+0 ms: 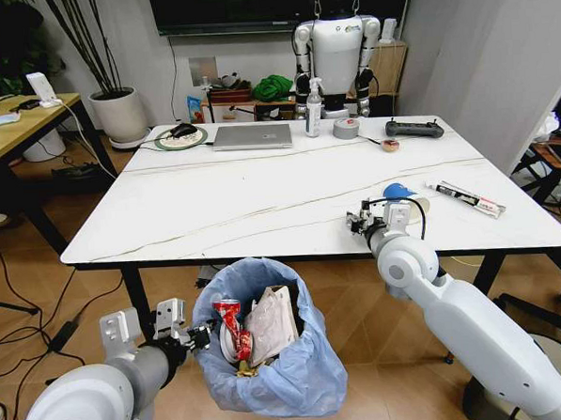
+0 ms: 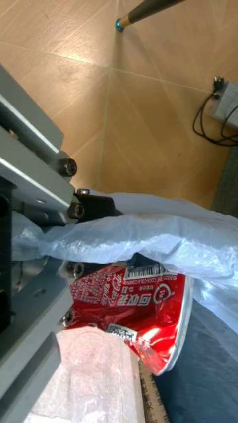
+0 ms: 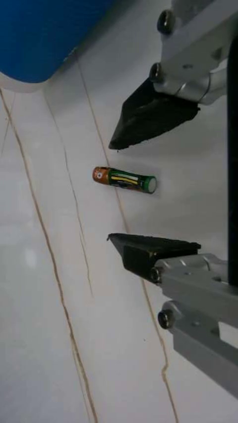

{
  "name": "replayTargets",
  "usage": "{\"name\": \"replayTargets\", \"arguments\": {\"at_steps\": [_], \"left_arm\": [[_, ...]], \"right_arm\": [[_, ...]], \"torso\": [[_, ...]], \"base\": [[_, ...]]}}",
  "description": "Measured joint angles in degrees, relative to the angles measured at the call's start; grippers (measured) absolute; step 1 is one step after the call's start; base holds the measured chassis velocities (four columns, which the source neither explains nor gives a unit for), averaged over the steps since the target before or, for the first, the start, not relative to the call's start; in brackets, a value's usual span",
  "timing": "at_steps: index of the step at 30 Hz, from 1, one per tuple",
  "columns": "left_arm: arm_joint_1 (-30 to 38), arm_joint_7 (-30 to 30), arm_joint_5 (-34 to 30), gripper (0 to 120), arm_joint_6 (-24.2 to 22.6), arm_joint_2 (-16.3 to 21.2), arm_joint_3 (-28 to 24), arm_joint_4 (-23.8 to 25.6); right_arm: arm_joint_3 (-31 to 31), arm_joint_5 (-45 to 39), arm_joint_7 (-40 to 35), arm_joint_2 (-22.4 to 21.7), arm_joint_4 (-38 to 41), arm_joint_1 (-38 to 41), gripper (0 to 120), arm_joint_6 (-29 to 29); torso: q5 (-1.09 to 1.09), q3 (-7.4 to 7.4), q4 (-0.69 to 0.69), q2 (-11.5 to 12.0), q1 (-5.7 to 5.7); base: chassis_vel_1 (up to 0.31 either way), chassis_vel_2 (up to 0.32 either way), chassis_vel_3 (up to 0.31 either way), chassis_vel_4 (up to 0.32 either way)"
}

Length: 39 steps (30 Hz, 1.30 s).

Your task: Pick up the trash bin and place the trash from the table into it.

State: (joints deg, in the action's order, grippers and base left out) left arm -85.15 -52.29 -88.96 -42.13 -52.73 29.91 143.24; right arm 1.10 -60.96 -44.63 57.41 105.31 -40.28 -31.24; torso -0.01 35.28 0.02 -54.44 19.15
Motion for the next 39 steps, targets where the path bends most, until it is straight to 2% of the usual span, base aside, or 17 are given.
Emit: {"name": "replayTargets", "arguments": {"at_steps": [13, 17, 18, 19, 21, 22, 24, 34, 39], "left_arm": [[0.04, 0.0, -0.08, 0, 0.0, 0.19, 0.05, 0.0], [0.02, 0.0, -0.09, 0, 0.0, 0.14, 0.05, 0.0], [0.02, 0.0, -0.09, 0, 0.0, 0.09, 0.05, 0.0], [0.02, 0.0, -0.09, 0, 0.0, 0.09, 0.05, 0.0], [0.01, 0.0, -0.1, 0, 0.0, 0.03, 0.05, 0.0], [-0.09, 0.0, -0.1, 0, 0.0, -0.01, 0.04, 0.0], [-0.13, 0.0, -0.09, 0, 0.0, -0.01, 0.05, 0.0], [-0.5, 0.0, -0.03, 0, 0.0, 0.01, 0.2, 0.0], [-0.62, -0.01, 0.01, 0, 0.0, 0.01, 0.23, 0.0]], "right_arm": [[0.57, 2.01, -0.26, -0.25, -0.15, -0.15, 43, -0.16], [0.62, 2.19, -0.32, -0.46, -0.02, -0.38, 32, -0.15], [0.66, 2.19, -0.32, -0.6, 0.05, -0.4, 26, -0.15], [0.66, 2.19, -0.32, -0.6, 0.05, -0.4, 26, -0.15], [0.74, 2.18, -0.32, -0.76, 0.15, -0.4, 18, -0.16], [0.92, 2.09, -0.32, -0.9, 0.29, -0.33, 8, -0.19], [1.03, 2.04, -0.32, -0.91, 0.33, -0.26, 2, -0.2], [1.07, 2.03, -0.32, -0.93, 0.55, -0.15, 0, -0.2], [0.3, 1.51, 1.01, -2.02, 3.58, -0.07, 0, 0.76]], "torso": [[0.01, 0.0, 0.0, 0.0, 0.0], [0.0, 0.0, -0.01, 0.0, 0.0], [0.0, 0.01, -0.01, 0.0, 0.0], [0.0, 0.01, -0.01, 0.0, 0.0], [0.01, 0.01, -0.01, 0.0, 0.0], [0.01, 0.01, -0.01, 0.0, 0.0], [0.02, 0.01, 0.0, 0.0, 0.0], [0.02, 0.01, 0.0, 0.0, 0.0], [0.02, 0.02, -0.01, 0.01, 0.01]], "base": [[0.0, 0.0, 0.0, 0.0], [0.0, 0.0, 0.0, 0.0], [0.0, 0.0, 0.0, 0.0], [0.0, 0.0, 0.0, 0.0], [0.0, 0.0, 0.0, 0.0], [0.0, 0.0, 0.0, 0.0], [0.0, 0.0, 0.0, 0.0], [0.0, 0.0, 0.0, 0.0], [0.0, 0.0, 0.0, 0.0]]}}
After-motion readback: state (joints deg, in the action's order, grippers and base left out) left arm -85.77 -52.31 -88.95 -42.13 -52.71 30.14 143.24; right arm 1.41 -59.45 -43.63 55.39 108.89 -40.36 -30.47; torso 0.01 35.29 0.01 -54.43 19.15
